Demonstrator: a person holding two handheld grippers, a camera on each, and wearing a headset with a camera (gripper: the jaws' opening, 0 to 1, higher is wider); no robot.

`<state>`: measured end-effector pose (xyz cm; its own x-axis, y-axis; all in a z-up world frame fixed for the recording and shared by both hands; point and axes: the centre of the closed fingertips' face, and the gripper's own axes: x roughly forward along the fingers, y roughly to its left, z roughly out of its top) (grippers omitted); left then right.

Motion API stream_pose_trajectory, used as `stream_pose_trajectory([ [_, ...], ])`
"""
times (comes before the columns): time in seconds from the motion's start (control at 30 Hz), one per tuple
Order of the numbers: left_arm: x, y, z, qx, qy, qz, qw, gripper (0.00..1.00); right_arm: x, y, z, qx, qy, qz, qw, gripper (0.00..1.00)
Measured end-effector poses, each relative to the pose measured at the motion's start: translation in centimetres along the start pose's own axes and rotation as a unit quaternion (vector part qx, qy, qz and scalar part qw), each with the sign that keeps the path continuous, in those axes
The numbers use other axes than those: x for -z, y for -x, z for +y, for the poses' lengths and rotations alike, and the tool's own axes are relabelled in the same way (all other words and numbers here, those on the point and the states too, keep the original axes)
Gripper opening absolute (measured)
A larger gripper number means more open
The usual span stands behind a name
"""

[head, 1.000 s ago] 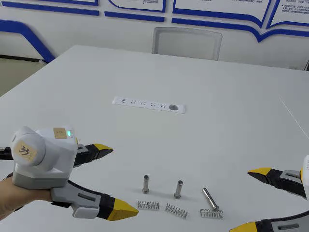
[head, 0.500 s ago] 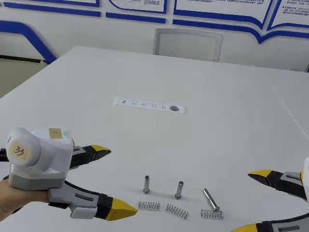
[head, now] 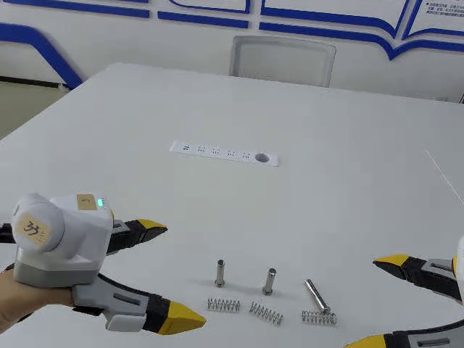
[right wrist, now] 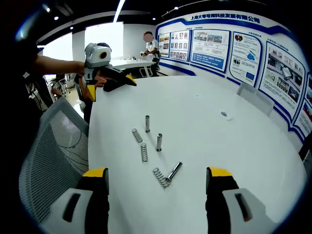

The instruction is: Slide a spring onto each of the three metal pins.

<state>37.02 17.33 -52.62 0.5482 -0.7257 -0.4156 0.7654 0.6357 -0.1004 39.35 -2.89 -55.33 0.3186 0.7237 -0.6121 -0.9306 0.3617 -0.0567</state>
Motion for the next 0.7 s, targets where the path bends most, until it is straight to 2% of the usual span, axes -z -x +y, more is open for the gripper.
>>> stream_pose_trajectory([
  [0.1,0.1,-0.2,0.3,-0.004,-0.001,0.003,1.0000,0.96,-0.3,-0.3,-0.4,0.000,-0.015,-0.007,0.9999,0.79],
  [0.23,0.3,-0.4,0.2,0.001,-0.002,0.007,1.0000,0.96,-0.3,-0.7,-1.3,0.013,-0.026,-0.011,0.9995,0.74],
  [0.33,0.5,-0.6,0.3,0.000,-0.001,0.008,1.0000,0.96,-0.5,-1.3,-1.1,-0.006,-0.061,-0.023,0.9978,0.70],
  [0.57,1.0,-0.9,0.5,0.000,0.008,0.009,0.9999,0.96,-0.1,-3.3,-1.5,-0.008,-0.059,-0.004,0.9982,0.63],
  [0.7,1.2,-1.0,0.6,0.002,0.018,0.004,0.9998,0.96,0.2,-4.6,-1.6,-0.020,-0.065,0.006,0.9977,0.59],
])
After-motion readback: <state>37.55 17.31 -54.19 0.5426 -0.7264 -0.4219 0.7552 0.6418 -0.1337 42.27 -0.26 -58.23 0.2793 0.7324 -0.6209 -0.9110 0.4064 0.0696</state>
